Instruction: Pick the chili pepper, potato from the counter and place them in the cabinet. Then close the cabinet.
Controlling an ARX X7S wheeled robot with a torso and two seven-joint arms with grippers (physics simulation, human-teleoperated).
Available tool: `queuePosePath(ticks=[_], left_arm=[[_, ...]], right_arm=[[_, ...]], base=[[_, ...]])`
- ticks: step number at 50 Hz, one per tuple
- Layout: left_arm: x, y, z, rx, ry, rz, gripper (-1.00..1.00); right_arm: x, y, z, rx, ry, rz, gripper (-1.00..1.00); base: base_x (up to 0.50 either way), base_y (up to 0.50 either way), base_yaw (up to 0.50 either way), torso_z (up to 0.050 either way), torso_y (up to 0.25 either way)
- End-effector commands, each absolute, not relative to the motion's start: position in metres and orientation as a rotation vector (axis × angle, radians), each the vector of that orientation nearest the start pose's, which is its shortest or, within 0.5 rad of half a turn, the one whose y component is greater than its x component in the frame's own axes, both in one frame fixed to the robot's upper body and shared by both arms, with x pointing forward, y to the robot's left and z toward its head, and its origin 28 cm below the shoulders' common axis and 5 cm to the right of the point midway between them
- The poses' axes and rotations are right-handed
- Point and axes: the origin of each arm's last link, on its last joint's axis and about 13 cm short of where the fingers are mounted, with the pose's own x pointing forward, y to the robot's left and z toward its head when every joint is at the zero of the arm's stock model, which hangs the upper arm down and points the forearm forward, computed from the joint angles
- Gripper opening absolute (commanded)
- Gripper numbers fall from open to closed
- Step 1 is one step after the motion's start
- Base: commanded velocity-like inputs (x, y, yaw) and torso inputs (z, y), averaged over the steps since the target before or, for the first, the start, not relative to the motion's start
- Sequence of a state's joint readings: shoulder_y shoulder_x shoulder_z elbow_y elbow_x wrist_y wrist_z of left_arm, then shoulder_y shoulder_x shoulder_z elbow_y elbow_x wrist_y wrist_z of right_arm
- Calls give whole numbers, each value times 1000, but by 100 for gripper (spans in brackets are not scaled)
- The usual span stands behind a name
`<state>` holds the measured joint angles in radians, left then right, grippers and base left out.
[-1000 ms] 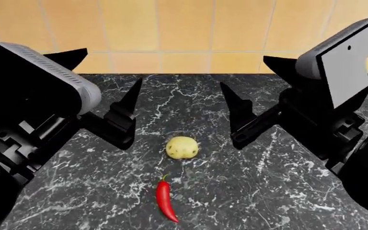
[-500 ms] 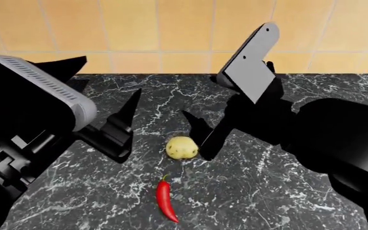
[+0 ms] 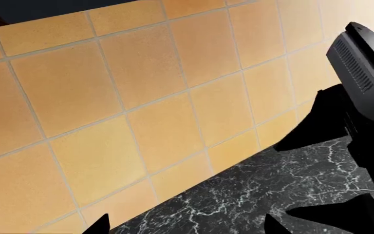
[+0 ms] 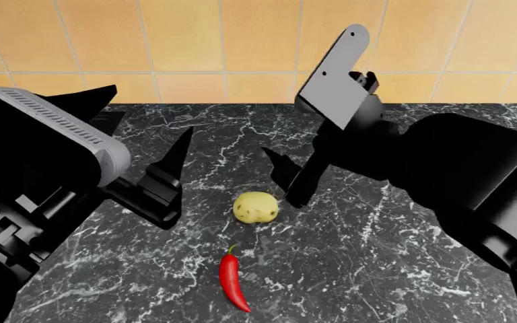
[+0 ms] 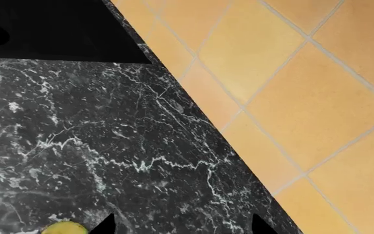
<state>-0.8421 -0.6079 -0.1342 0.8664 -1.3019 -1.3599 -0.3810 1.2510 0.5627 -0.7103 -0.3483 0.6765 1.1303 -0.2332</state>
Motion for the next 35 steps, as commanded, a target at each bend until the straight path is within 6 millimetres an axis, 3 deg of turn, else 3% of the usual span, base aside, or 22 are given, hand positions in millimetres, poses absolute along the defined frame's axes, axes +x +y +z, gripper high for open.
queuePosePath(ticks=[1,6,12,19,35], left_arm=[[194,249,270,261,-180,-421,100],[194,248,271,265,-181,-417,100],[195,247,270,270,-180,-415,100],[197,247,269,271,-178,-412,100],[198,248,266,266,-176,-410,100]], right_arm=[[318,-113,287,-782,197,829,100],[325,-122,300,-832,219,867,100],[329,-133,311,-699,166,911,100],[328,-128,312,-610,68,993,100],[338,-103,282,-756,227,1092,100]], base=[[0,0,0,49,0],[0,0,0,48,0],[0,0,0,47,0],[0,0,0,46,0],[0,0,0,45,0]])
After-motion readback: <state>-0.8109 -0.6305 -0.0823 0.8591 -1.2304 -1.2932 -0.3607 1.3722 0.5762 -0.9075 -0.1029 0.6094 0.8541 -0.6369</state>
